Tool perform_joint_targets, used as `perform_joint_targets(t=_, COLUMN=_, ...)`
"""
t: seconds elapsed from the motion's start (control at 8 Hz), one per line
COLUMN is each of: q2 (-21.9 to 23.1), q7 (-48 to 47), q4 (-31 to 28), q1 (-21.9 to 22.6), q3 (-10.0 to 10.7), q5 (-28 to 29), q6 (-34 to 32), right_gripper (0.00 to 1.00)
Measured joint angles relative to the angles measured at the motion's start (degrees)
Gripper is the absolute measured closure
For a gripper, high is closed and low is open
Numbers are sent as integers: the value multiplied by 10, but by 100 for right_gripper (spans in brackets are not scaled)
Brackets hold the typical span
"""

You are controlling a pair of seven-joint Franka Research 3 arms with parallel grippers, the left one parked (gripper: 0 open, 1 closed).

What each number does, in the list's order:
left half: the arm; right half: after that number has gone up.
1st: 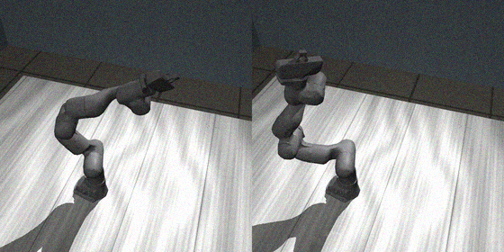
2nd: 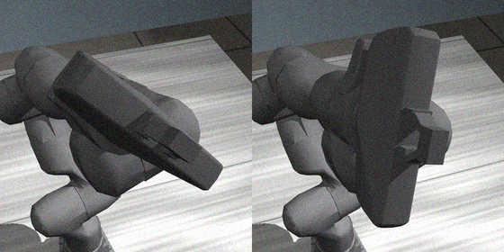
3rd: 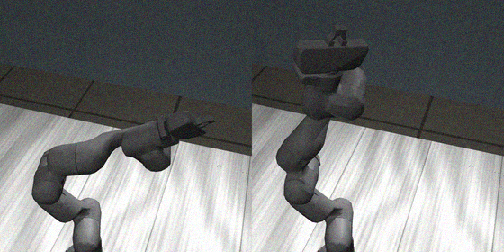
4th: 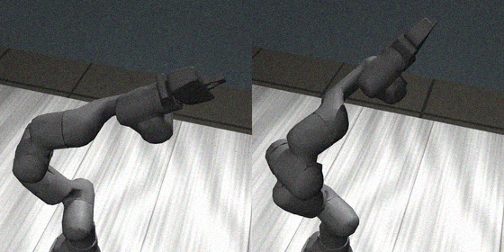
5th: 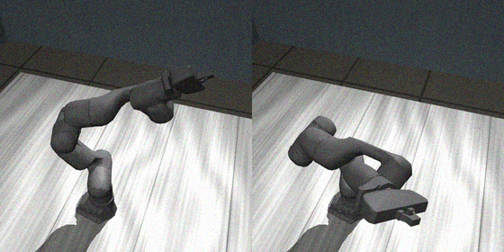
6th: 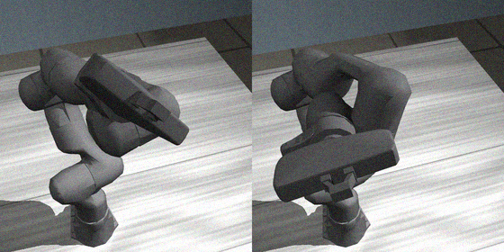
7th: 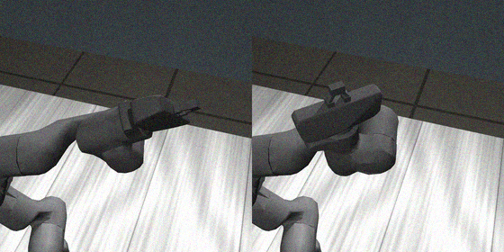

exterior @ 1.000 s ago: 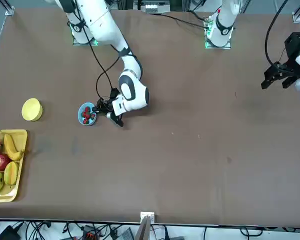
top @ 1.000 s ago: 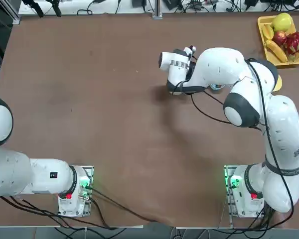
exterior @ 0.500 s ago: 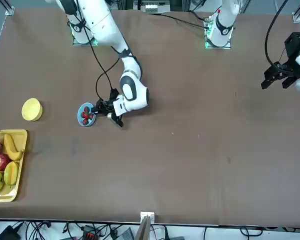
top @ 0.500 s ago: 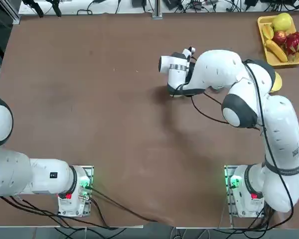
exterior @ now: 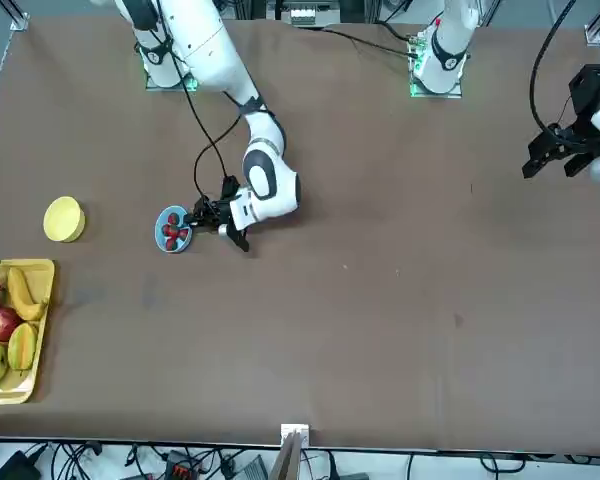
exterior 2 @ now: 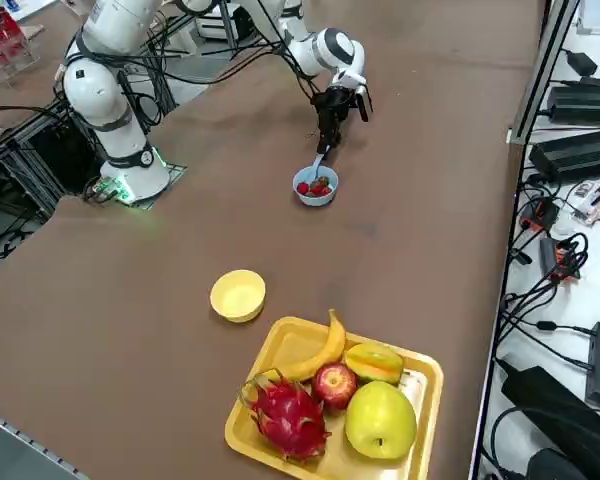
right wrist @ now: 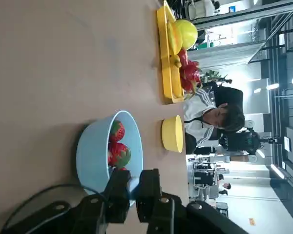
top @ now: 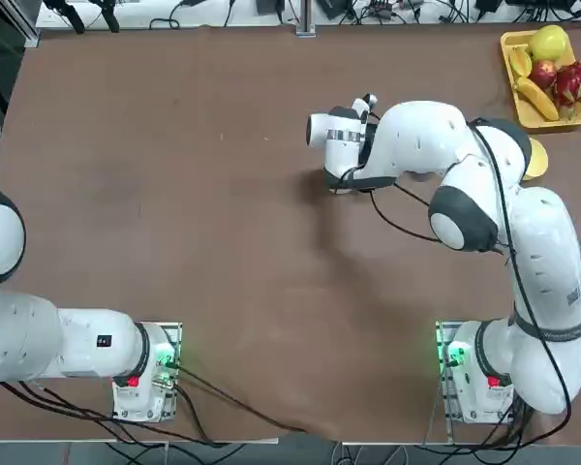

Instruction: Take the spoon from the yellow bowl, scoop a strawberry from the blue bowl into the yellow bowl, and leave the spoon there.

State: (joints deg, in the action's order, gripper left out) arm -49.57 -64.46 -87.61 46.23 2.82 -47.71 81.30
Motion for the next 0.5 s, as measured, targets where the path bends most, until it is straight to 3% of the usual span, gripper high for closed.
perform_joint_targets(t=0.5, q2=-4, q7=0, q4=0, q1=10, q3=0, q5=-8, q6=-10, right_gripper=88)
